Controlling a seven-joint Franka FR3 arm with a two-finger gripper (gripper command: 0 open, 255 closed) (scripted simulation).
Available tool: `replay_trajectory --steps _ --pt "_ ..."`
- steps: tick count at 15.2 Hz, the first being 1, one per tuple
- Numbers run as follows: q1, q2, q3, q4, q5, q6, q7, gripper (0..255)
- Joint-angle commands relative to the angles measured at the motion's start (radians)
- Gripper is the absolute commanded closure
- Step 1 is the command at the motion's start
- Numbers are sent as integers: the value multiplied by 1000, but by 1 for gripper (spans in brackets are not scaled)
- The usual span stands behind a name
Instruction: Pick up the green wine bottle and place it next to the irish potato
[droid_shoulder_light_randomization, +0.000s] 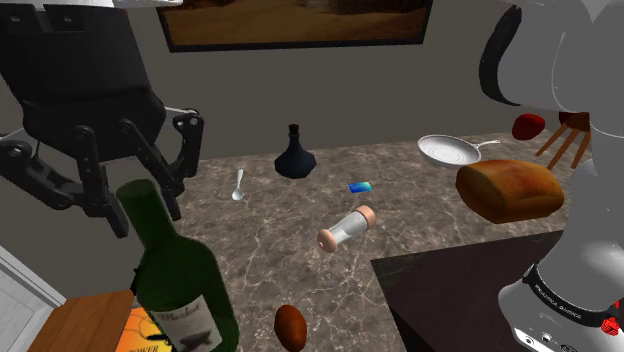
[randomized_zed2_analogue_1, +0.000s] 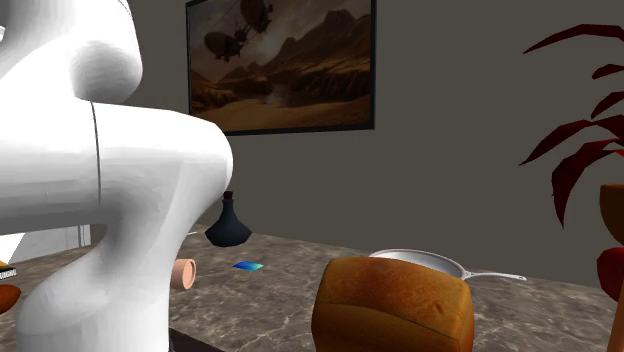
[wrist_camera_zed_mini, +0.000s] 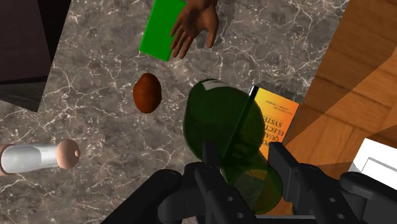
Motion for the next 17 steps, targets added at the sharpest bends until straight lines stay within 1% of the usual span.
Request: replay_trajectory --steps 1,4,7,12,17 --pt "44 52 -7 74 -21 -22 21 255" --pt "8 10 1 -45 -4 51 21 255" --pt "-16 -18 5 -136 7 112 19 255" --pt "-45 -47 8 -255 20 200 16 255" --pt "-65 -63 9 -349 26 277 13 255"
